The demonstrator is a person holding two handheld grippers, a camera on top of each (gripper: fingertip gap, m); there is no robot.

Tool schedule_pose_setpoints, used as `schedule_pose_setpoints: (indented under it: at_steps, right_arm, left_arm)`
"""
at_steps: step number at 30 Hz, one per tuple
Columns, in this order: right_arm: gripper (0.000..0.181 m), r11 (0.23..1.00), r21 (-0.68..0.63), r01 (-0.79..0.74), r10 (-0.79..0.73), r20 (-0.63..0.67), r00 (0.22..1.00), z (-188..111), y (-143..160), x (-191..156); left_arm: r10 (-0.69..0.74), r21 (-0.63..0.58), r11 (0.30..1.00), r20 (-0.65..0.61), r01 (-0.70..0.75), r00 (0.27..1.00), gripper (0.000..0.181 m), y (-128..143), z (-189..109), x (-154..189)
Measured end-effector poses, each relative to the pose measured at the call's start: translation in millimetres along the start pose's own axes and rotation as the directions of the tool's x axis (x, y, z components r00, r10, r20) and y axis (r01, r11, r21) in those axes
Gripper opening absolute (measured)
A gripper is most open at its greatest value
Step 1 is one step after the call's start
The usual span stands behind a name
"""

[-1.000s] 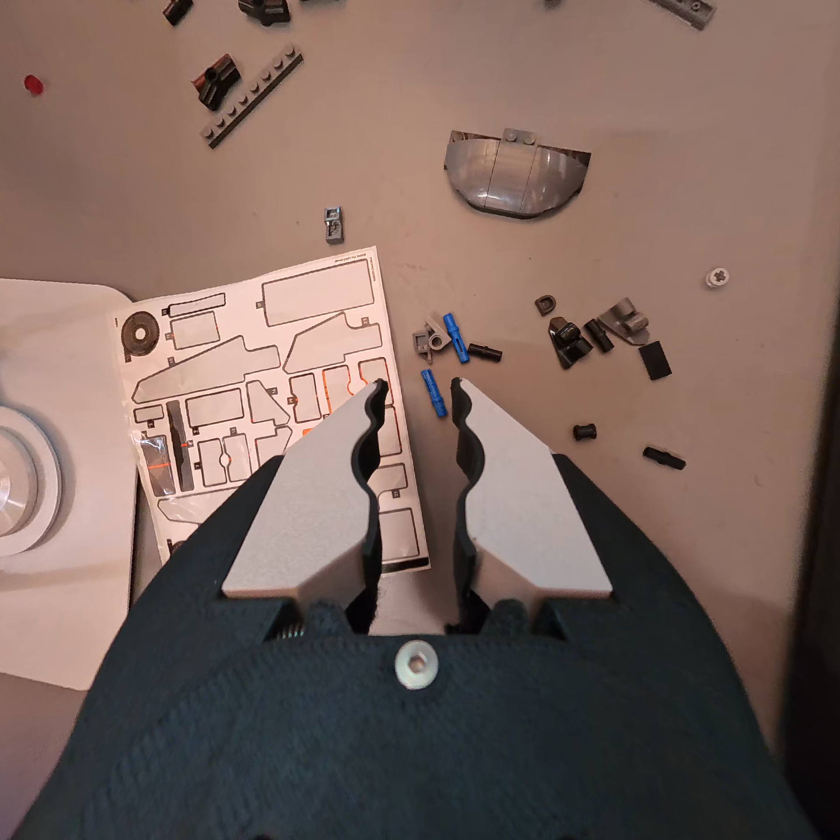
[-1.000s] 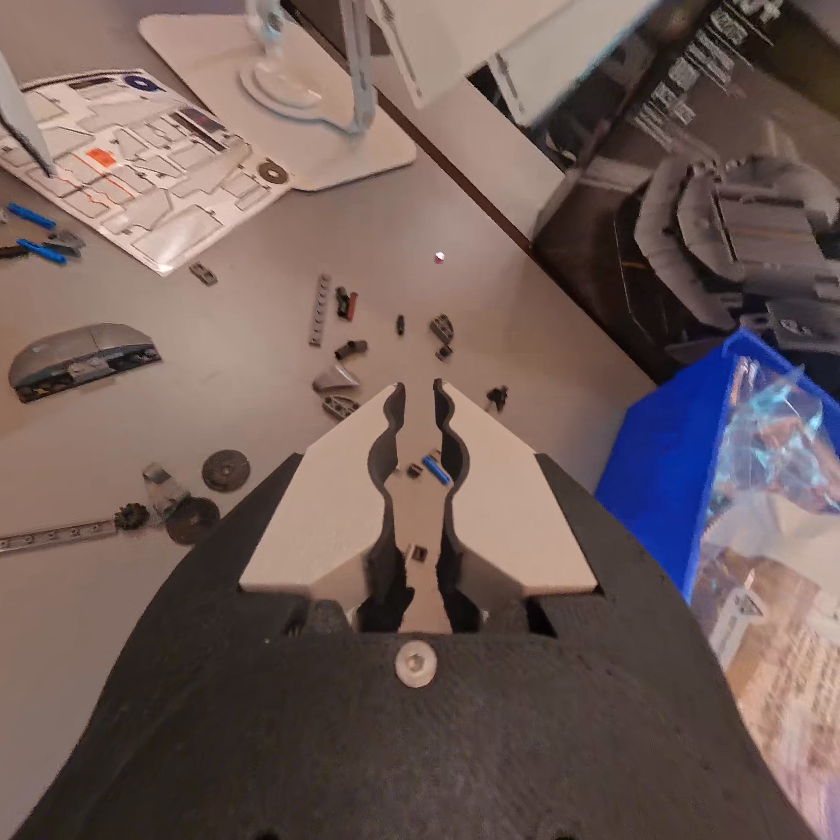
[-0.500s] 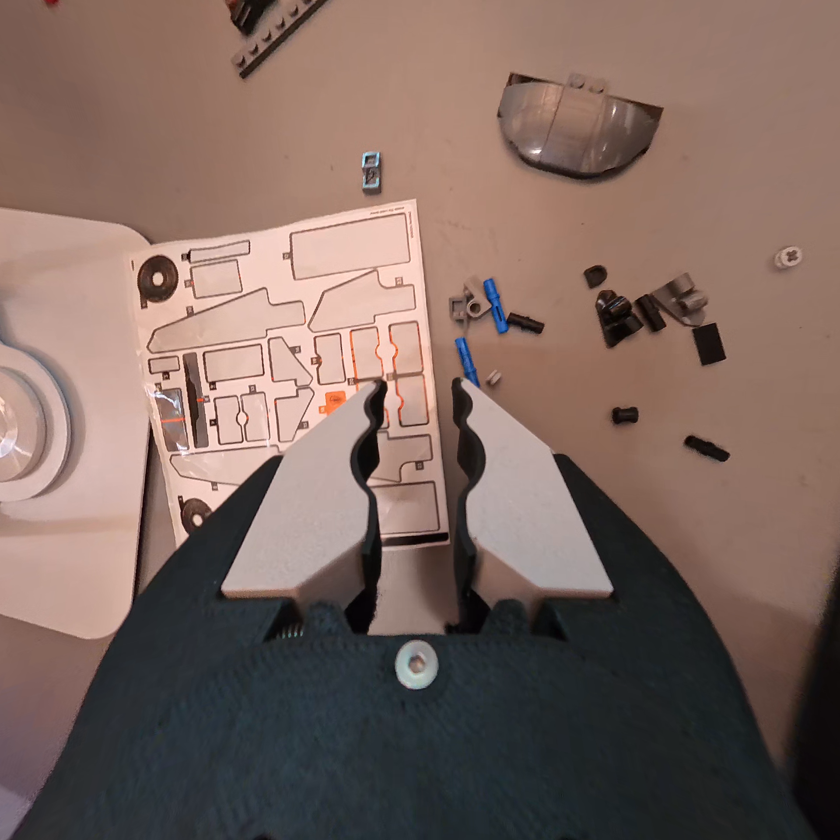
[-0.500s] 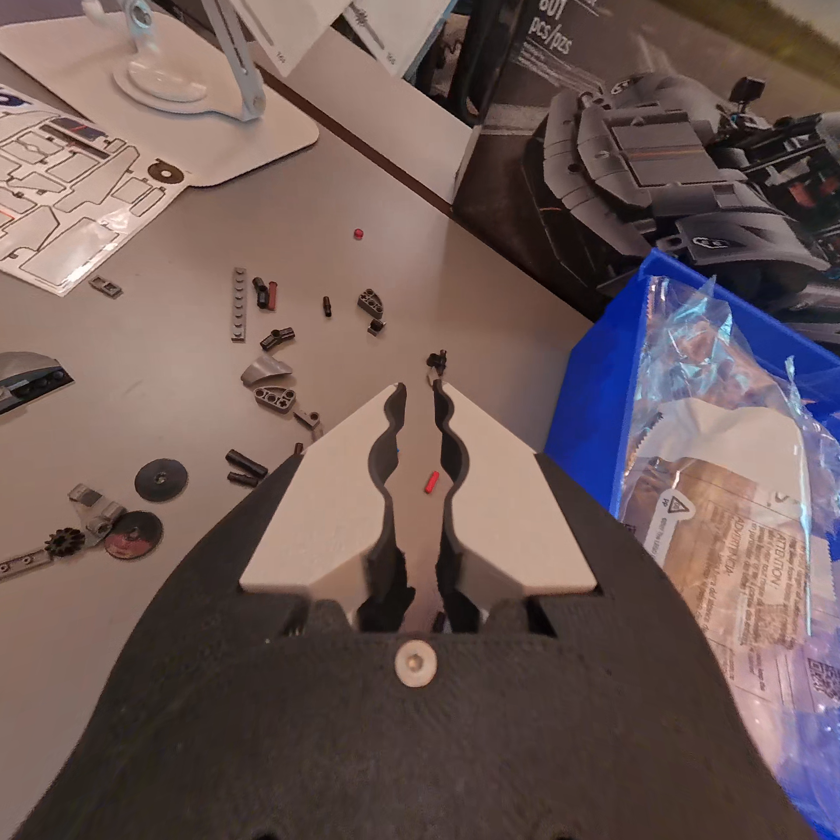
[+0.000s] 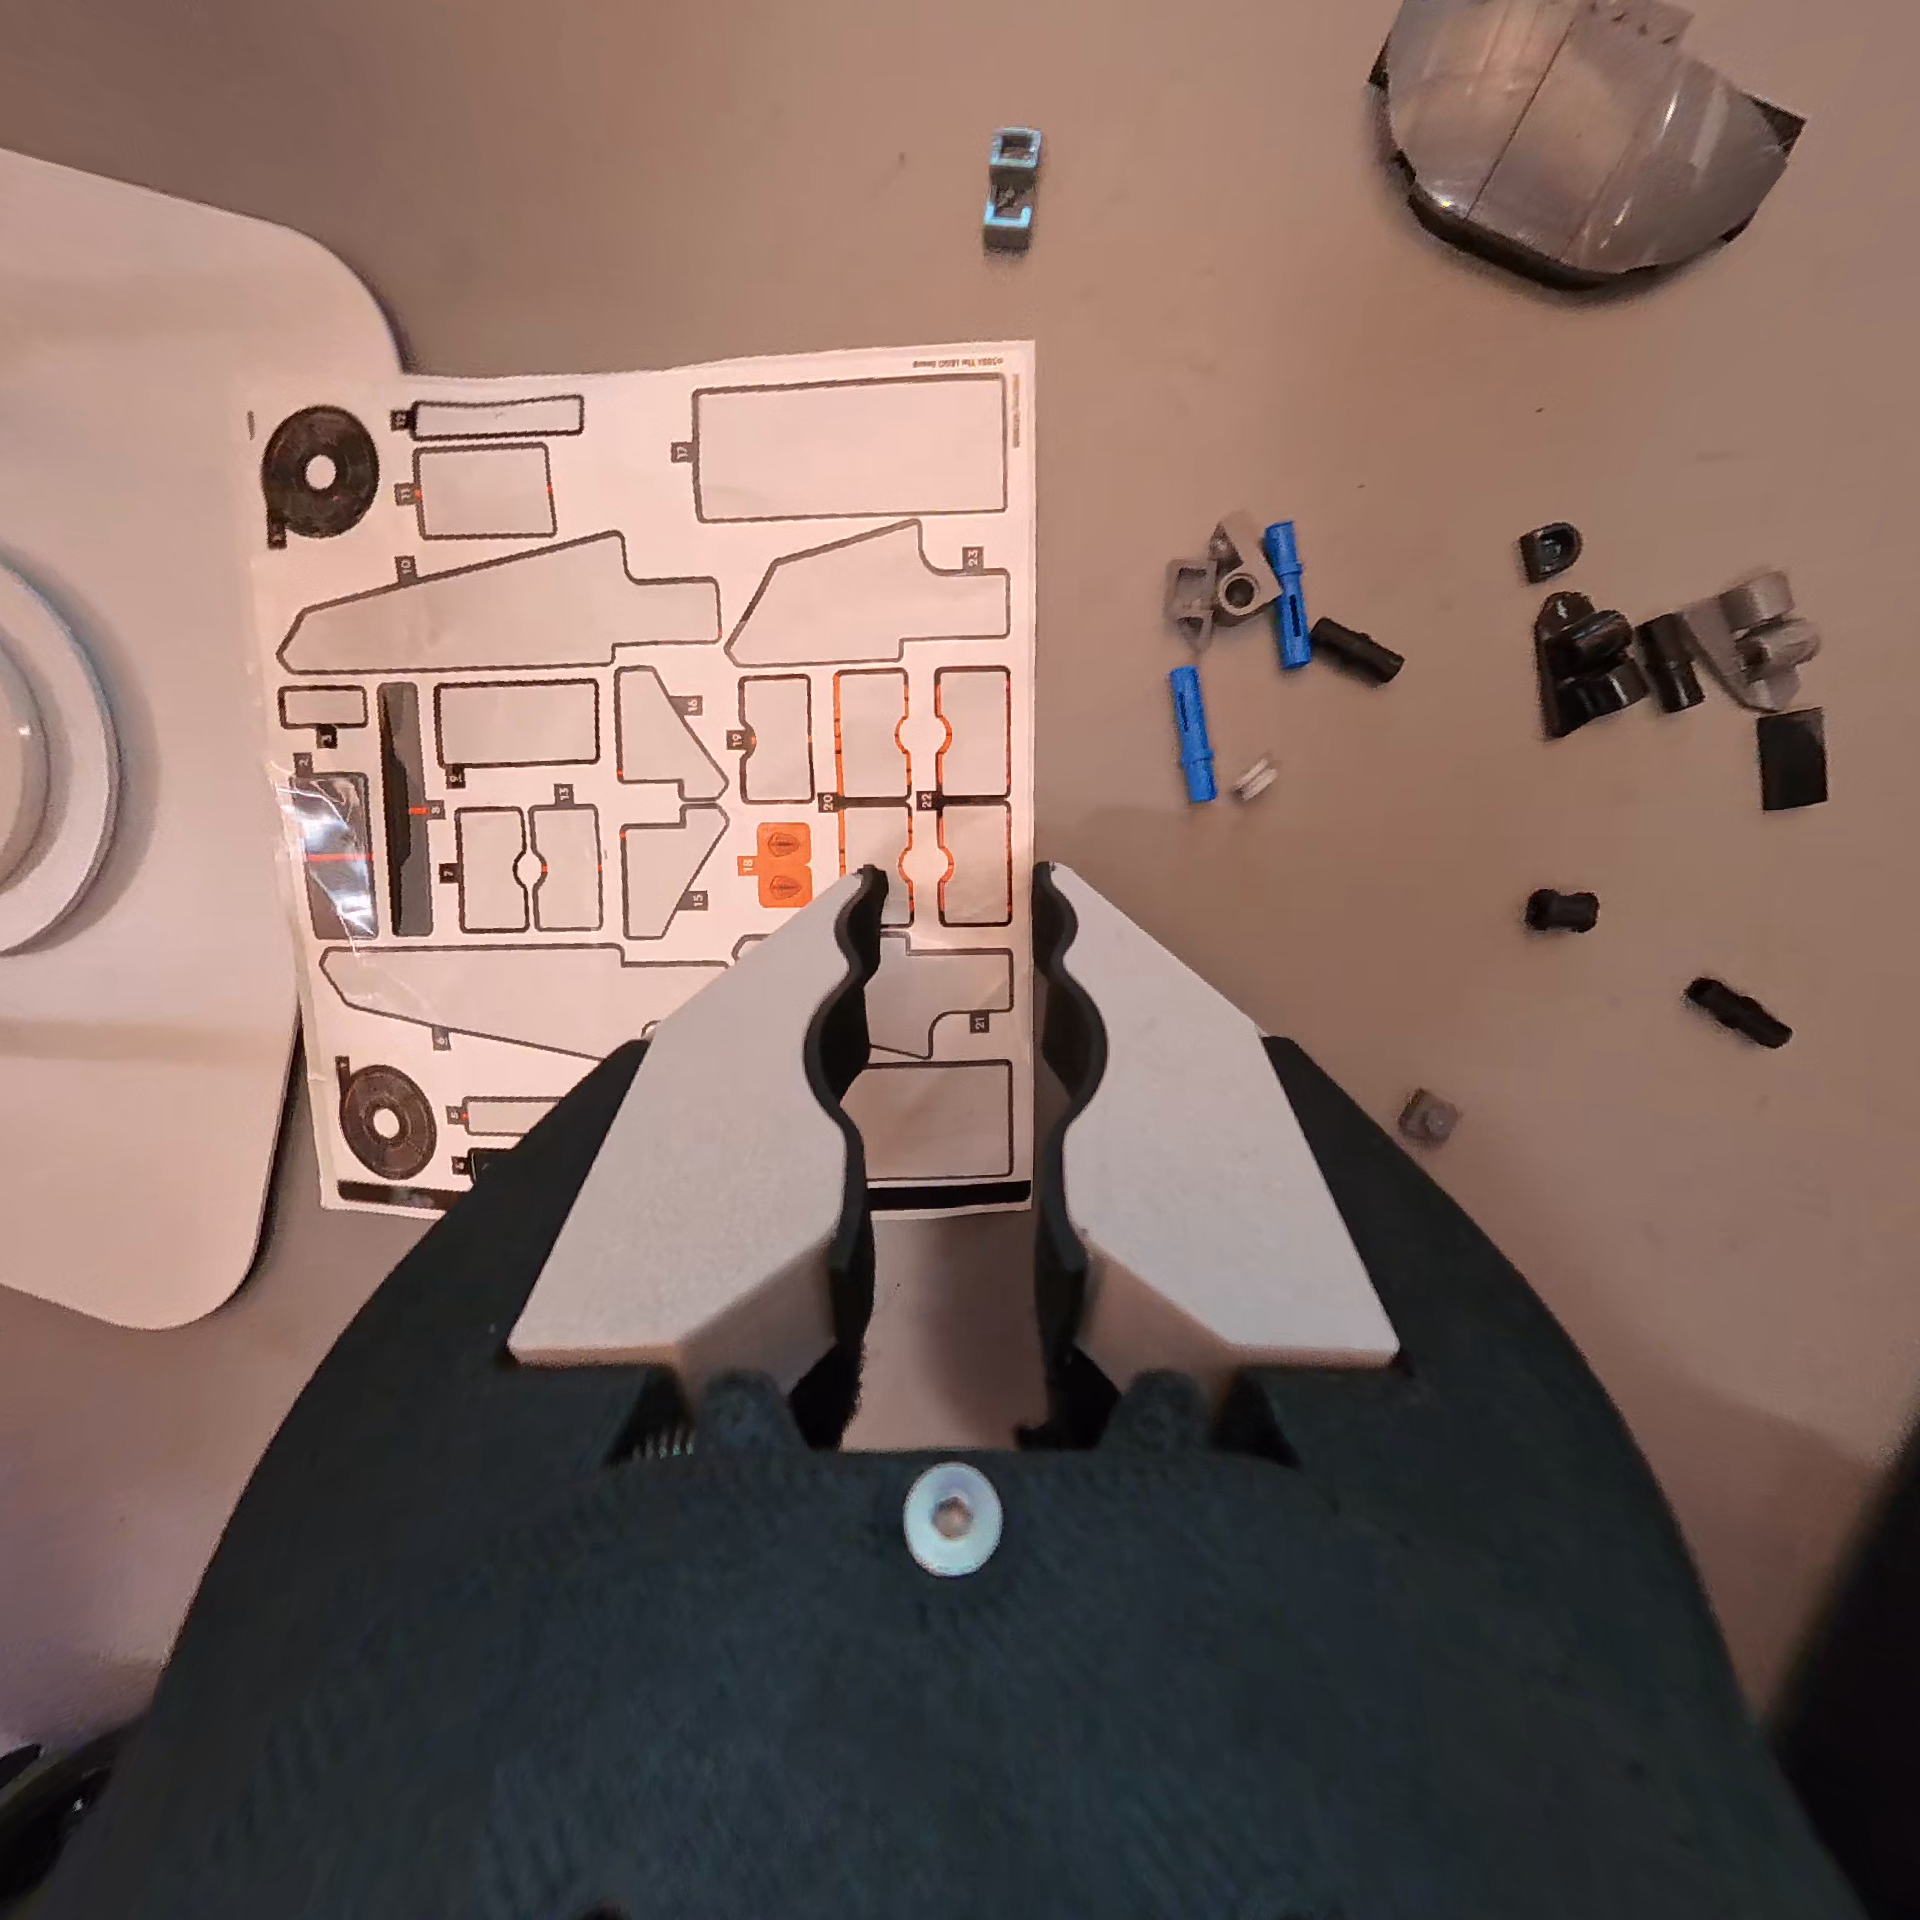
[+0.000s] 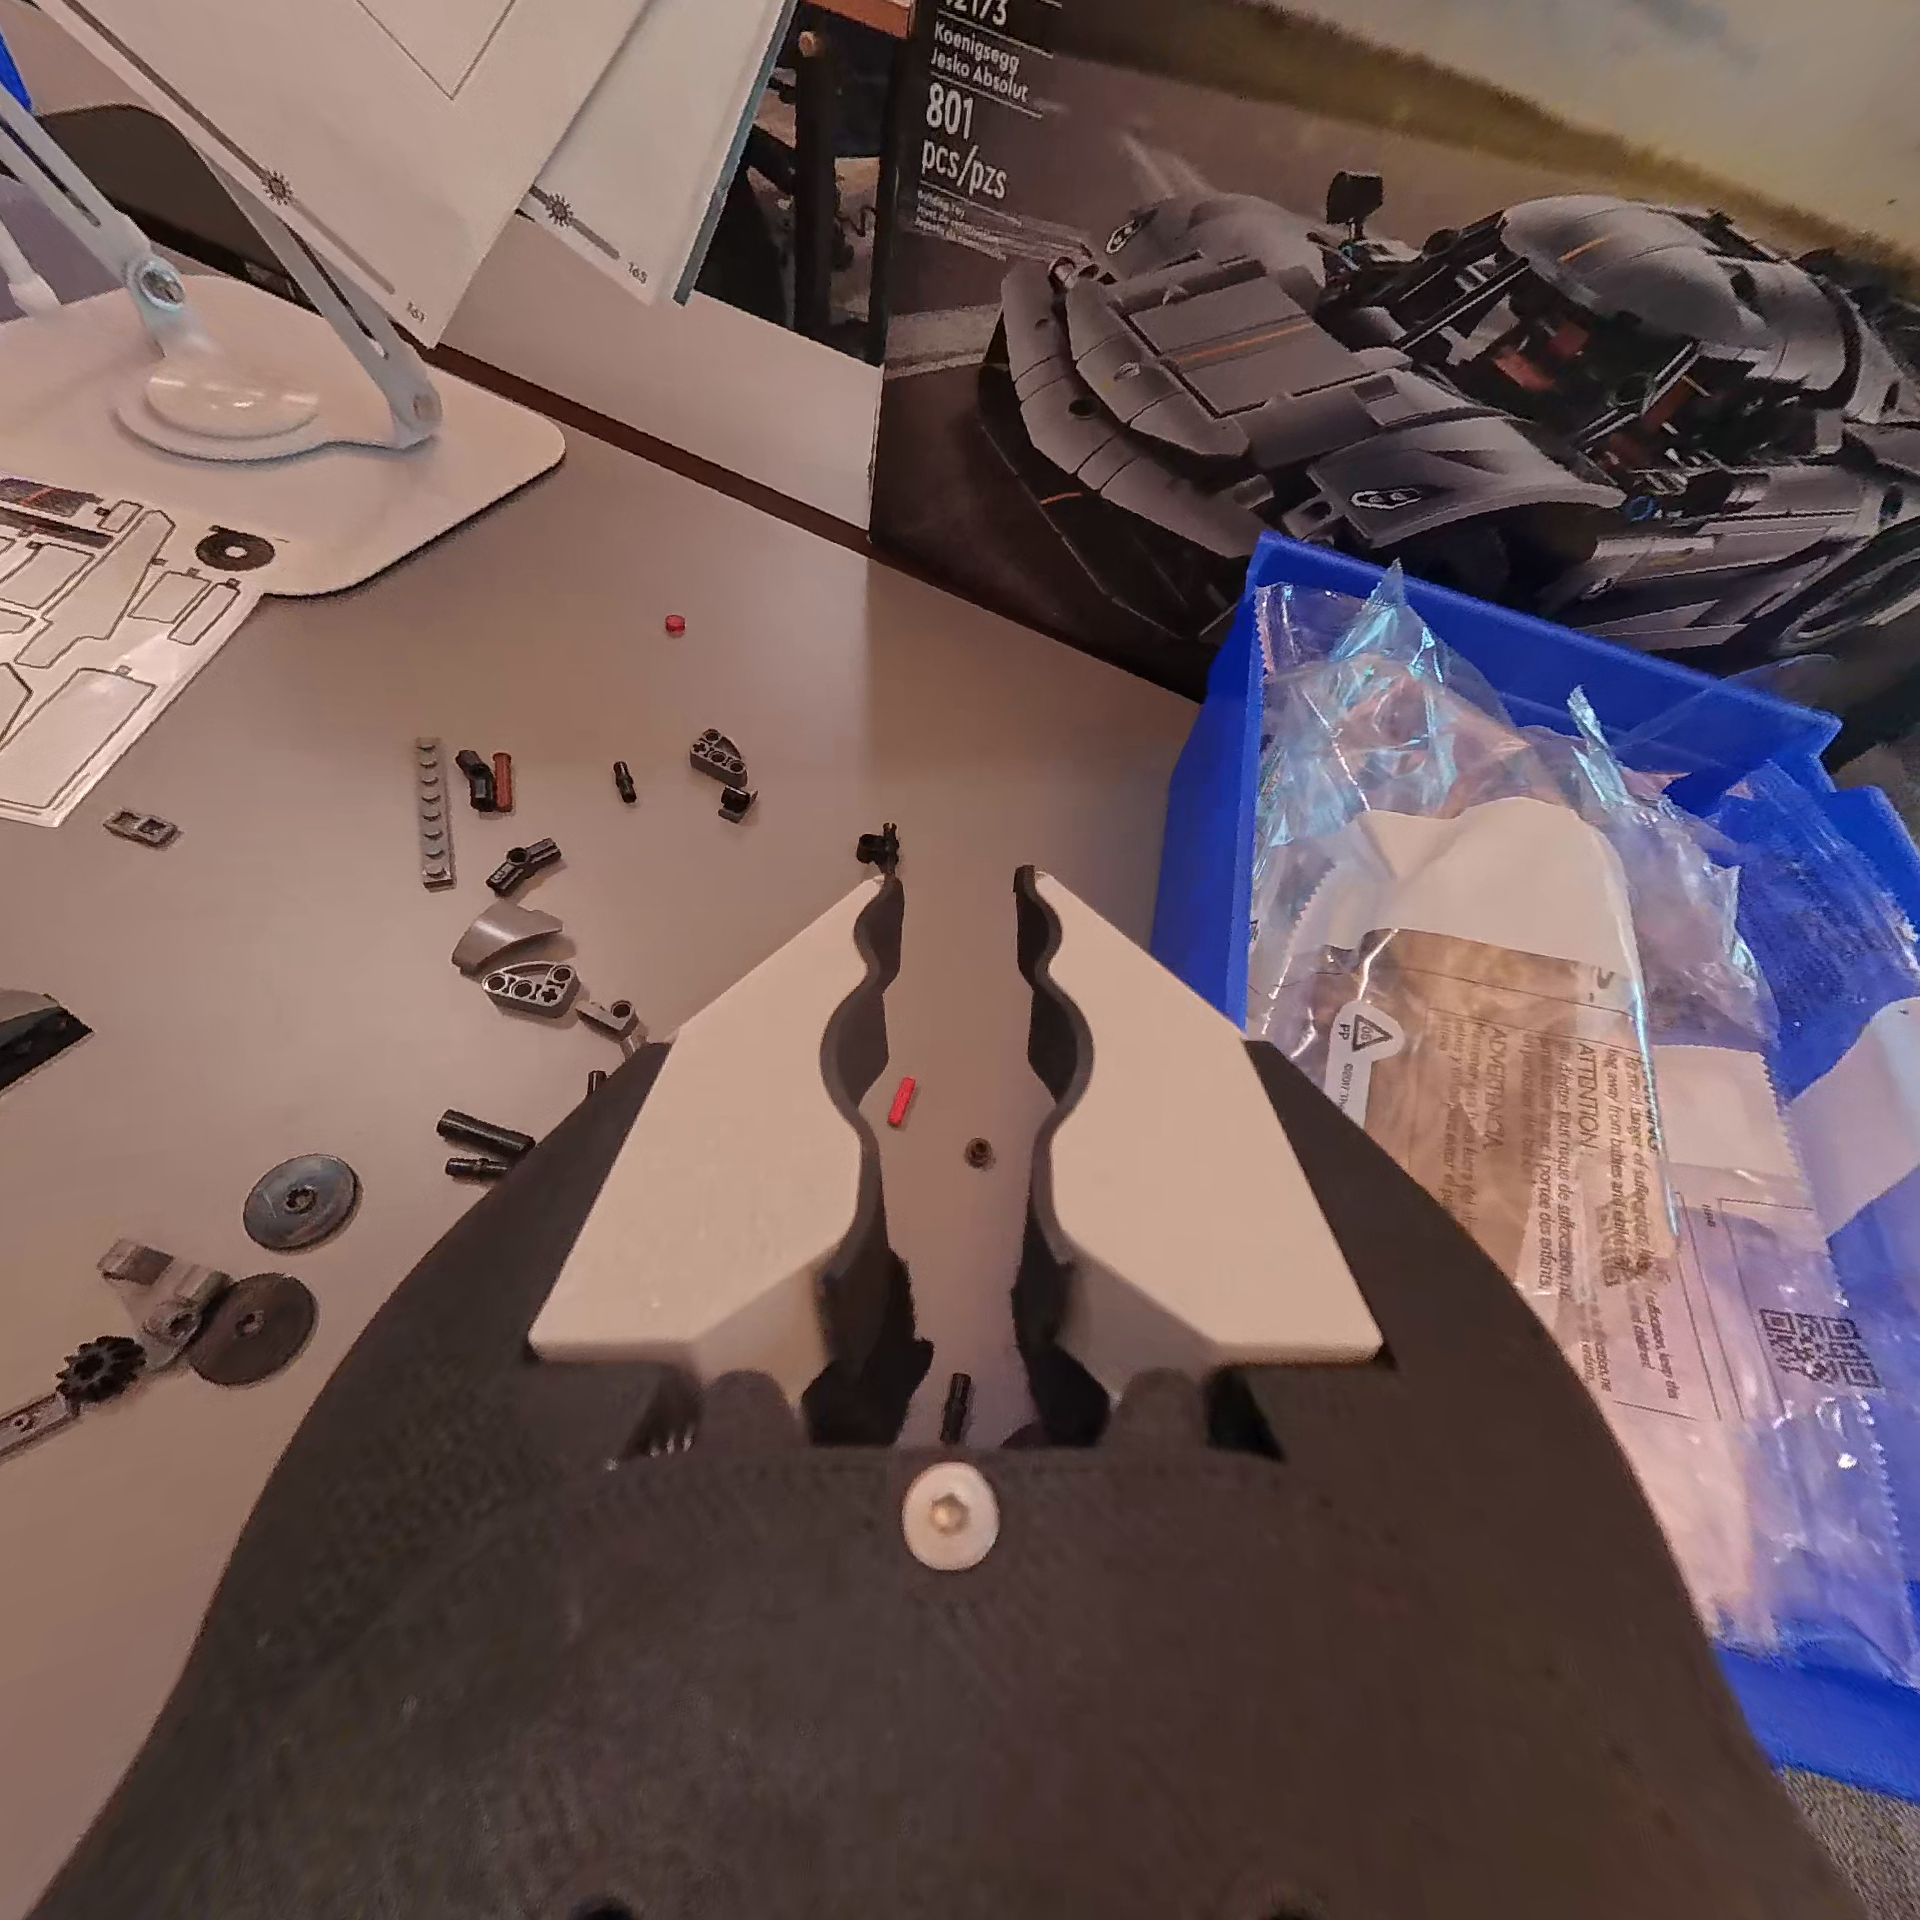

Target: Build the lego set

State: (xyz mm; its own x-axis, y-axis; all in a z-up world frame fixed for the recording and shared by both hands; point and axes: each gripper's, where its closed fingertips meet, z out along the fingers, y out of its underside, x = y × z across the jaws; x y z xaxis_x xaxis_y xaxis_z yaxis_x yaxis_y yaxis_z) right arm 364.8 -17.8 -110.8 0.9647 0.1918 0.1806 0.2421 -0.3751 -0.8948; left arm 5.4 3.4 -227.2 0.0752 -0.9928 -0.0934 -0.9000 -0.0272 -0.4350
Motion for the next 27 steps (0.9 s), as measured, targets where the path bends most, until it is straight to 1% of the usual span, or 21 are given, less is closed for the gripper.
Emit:
schedule_pose_setpoints:
  at_steps: [16,27]
  right_arm:
    - [0.02,0.999,-0.004,0.04,-0.04,0.033,0.999,3,-1,-11]
    - [0.02,0.997,-0.009,0.076,-0.075,0.056,0.996,5,-1,-19]
  left_arm:
    - [-0.024,-0.03,0.999,0.061,0.026,0.998,0.021,11,-5,-14]
    - [-0.008,-0.004,1.0,0.068,0.009,0.998,0.021,5,-10,-12]
